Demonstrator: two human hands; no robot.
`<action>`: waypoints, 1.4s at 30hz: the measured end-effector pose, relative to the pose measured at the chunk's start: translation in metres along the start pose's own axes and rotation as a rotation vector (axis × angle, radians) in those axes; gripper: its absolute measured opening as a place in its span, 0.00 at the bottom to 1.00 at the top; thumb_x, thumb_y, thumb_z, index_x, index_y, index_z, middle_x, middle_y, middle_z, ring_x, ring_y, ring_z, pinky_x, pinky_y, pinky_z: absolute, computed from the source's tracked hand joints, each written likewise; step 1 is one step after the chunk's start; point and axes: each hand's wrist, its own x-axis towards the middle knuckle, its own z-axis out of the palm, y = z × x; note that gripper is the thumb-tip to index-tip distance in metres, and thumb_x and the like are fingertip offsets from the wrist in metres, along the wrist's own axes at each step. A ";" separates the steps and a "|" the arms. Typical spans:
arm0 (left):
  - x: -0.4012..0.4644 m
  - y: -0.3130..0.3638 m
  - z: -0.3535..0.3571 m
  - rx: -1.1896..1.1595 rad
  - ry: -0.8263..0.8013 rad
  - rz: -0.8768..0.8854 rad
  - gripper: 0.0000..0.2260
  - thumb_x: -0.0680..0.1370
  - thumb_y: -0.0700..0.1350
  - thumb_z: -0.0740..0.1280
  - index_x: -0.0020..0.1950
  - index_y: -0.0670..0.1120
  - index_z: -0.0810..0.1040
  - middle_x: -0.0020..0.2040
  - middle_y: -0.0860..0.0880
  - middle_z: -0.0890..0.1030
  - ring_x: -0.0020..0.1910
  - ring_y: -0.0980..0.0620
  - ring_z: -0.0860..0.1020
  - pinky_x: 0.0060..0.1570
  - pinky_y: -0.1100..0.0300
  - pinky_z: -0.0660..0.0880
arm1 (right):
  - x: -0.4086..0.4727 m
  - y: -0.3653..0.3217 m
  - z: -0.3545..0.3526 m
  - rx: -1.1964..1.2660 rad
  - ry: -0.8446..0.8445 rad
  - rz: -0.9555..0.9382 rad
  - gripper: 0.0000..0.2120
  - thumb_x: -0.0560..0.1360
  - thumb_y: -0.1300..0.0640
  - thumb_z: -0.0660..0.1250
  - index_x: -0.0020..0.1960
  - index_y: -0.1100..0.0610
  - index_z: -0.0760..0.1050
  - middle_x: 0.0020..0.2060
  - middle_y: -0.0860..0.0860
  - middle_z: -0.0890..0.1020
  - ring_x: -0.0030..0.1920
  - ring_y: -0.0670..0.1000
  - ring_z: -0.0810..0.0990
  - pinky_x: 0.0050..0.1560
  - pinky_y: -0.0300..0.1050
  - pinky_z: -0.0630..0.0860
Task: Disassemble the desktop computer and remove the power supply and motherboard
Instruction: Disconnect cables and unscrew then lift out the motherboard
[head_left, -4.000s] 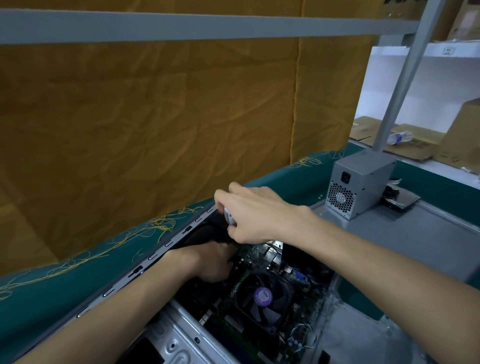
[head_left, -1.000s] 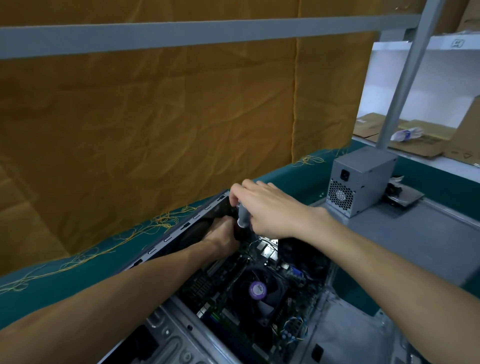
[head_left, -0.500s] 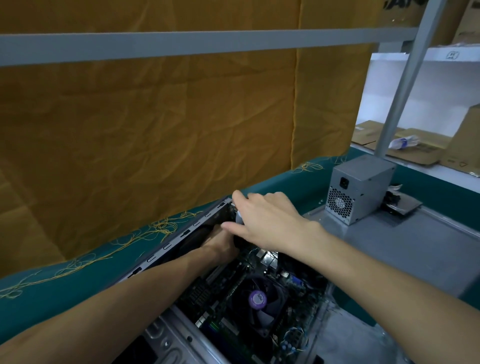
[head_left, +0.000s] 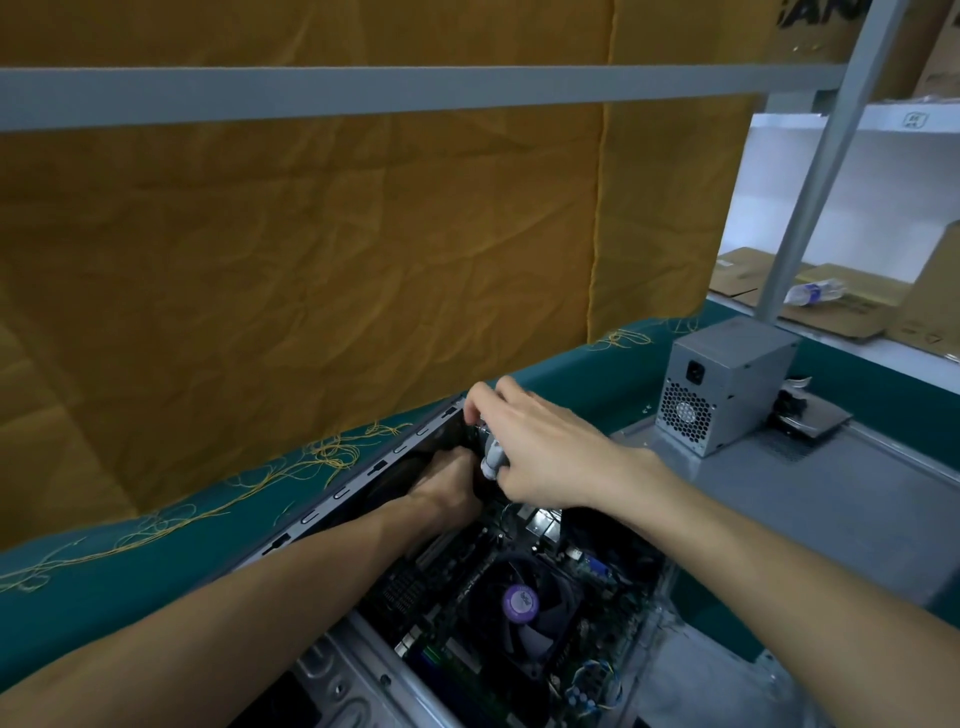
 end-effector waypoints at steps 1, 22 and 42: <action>0.000 0.000 0.001 0.000 0.001 -0.002 0.05 0.75 0.37 0.67 0.41 0.44 0.75 0.43 0.45 0.80 0.38 0.47 0.77 0.33 0.59 0.70 | 0.000 -0.004 0.001 -0.080 0.042 0.050 0.22 0.76 0.53 0.71 0.62 0.53 0.61 0.54 0.53 0.70 0.52 0.59 0.76 0.37 0.48 0.66; 0.002 -0.004 0.003 0.012 -0.017 0.046 0.12 0.79 0.41 0.66 0.61 0.41 0.77 0.55 0.43 0.80 0.54 0.42 0.80 0.52 0.51 0.77 | 0.001 -0.020 0.010 -0.294 0.182 0.096 0.24 0.79 0.42 0.65 0.64 0.56 0.61 0.50 0.56 0.77 0.48 0.60 0.81 0.37 0.50 0.65; 0.002 -0.004 0.009 -0.032 0.049 0.046 0.13 0.78 0.40 0.67 0.62 0.43 0.79 0.57 0.44 0.82 0.55 0.44 0.81 0.54 0.52 0.78 | 0.004 -0.017 0.014 -0.320 0.194 0.053 0.24 0.79 0.45 0.66 0.66 0.56 0.62 0.53 0.55 0.76 0.49 0.61 0.82 0.38 0.51 0.65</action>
